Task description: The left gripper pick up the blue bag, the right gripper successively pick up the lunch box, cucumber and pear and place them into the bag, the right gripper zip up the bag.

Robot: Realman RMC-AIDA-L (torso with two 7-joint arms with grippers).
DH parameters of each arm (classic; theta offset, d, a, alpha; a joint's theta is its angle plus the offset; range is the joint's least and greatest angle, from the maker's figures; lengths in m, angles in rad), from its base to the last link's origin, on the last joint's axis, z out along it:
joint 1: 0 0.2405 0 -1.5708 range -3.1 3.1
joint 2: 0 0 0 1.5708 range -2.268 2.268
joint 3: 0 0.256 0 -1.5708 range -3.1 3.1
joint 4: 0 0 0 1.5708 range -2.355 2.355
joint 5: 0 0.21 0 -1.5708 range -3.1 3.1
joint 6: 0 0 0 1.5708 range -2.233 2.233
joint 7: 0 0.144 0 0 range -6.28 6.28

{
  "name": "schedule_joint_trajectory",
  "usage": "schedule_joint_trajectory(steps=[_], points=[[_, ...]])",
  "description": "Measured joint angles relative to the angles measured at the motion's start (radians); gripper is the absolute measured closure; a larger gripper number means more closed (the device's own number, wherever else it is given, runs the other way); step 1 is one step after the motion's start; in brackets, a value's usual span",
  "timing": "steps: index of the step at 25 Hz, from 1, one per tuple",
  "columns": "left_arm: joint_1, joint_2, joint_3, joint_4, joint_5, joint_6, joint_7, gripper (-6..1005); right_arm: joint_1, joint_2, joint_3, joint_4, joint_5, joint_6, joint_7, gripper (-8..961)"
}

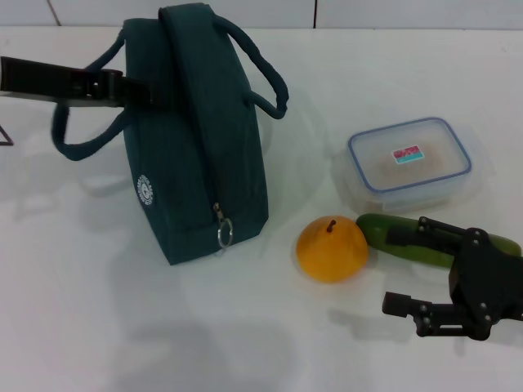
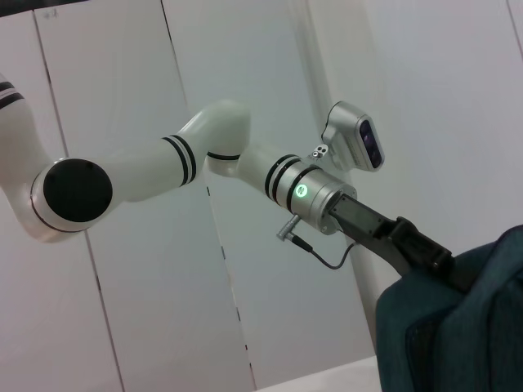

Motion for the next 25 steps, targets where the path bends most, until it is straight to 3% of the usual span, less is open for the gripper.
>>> schedule_joint_trajectory(steps=[2,5,10,16,19,25], points=[[0.001,0.0,0.0,0.003,-0.012,0.002,-0.001,336,0.0,0.0,0.001,0.0,0.0,0.0,0.0,105],[0.002,0.001,0.001,0.006,-0.02,0.005,-0.01,535,0.0,0.0,0.001,0.0,0.003,-0.001,0.0,106],[0.002,0.004,0.004,0.008,-0.023,0.019,-0.019,779,0.002,0.0,0.0,-0.003,0.015,-0.001,-0.001,106],[0.025,-0.011,0.037,0.081,-0.009,0.026,-0.044,954,0.004,-0.001,0.003,-0.008,0.015,-0.009,0.002,106],[0.056,-0.025,0.059,0.143,-0.008,0.029,-0.064,957,0.004,-0.002,0.003,-0.006,0.017,-0.007,0.0,107],[0.11,-0.027,0.078,0.212,-0.042,0.032,-0.104,959,-0.004,-0.002,0.006,0.002,0.066,0.02,0.007,107]])
